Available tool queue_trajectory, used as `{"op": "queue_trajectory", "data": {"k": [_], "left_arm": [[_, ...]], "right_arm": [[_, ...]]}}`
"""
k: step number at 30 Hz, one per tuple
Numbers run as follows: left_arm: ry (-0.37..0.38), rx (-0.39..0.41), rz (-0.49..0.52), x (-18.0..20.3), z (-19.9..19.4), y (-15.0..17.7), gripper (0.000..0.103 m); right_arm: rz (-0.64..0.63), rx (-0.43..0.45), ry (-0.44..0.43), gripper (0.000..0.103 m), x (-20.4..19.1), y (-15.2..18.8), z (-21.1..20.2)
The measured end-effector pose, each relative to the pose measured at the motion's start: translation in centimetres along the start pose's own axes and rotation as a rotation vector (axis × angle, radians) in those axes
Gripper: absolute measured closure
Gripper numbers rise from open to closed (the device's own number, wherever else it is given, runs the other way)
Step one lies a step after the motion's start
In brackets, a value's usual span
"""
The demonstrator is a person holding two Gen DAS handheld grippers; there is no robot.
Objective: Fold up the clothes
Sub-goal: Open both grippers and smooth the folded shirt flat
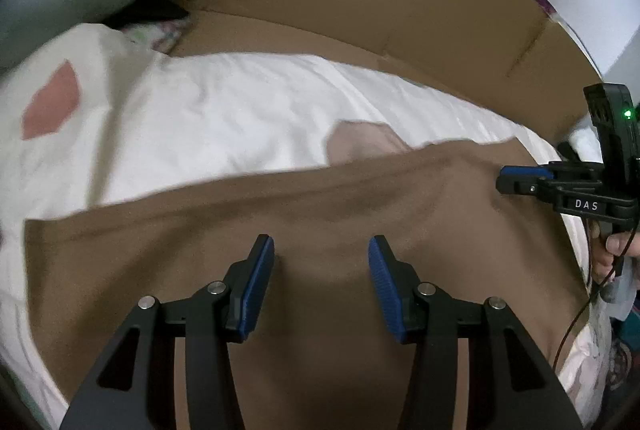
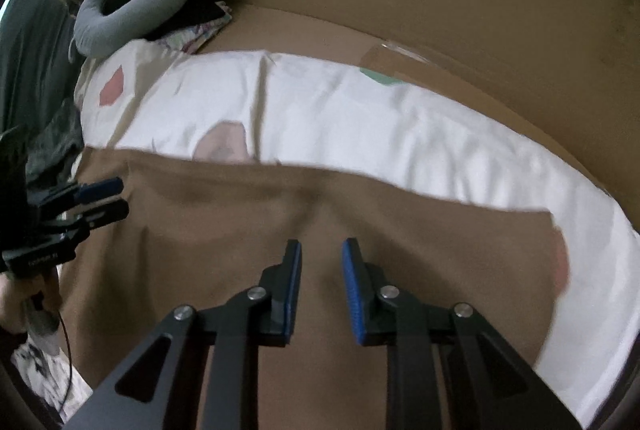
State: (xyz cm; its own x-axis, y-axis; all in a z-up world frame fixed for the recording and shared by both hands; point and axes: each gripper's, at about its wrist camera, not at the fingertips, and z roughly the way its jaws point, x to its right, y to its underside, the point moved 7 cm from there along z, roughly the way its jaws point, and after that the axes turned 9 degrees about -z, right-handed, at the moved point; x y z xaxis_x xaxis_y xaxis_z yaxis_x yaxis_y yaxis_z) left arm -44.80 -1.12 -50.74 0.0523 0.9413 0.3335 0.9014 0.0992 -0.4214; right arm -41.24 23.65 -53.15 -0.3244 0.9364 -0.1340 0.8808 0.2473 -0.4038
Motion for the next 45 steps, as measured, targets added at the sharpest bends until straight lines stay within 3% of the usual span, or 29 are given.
{"op": "queue_trajectory", "data": {"k": [7, 15, 18, 27, 33, 36, 40, 45], "left_arm": [[0.025, -0.031, 0.03, 2.9, 0.9, 2.3, 0.053], [0.026, -0.061, 0.041, 5.1, 3.1, 2.0, 0.053], [0.014, -0.065, 0.056, 5.8, 3.8, 1.8, 0.053], [0.024, -0.061, 0.013, 6.4, 4.0, 0.8, 0.053], [0.045, -0.071, 0.018, 7.6, 3.1, 1.7, 0.053], [0.054, -0.096, 0.04, 8.4, 2.5, 3.0, 0.053], [0.073, -0.097, 0.031, 9.0, 1.4, 3.9, 0.053], [0.093, -0.102, 0.019, 9.5, -0.8, 5.1, 0.053]], "right_arm": [[0.03, -0.018, 0.048, 0.084, 3.7, 3.8, -1.8], [0.191, 0.0, 0.086, 0.085, 10.4, 5.0, -2.7], [0.217, 0.01, 0.09, 0.093, 11.6, 5.0, -2.7], [0.226, 0.045, 0.114, 0.093, 12.5, 2.6, -3.3], [0.231, -0.011, 0.223, 0.093, 14.4, 3.2, -1.9], [0.303, 0.014, 0.205, 0.093, 15.4, 3.4, -3.1], [0.255, 0.053, 0.181, 0.093, 14.2, 3.2, -5.4], [0.248, 0.084, 0.075, 0.093, 11.3, 4.0, -8.1]]}}
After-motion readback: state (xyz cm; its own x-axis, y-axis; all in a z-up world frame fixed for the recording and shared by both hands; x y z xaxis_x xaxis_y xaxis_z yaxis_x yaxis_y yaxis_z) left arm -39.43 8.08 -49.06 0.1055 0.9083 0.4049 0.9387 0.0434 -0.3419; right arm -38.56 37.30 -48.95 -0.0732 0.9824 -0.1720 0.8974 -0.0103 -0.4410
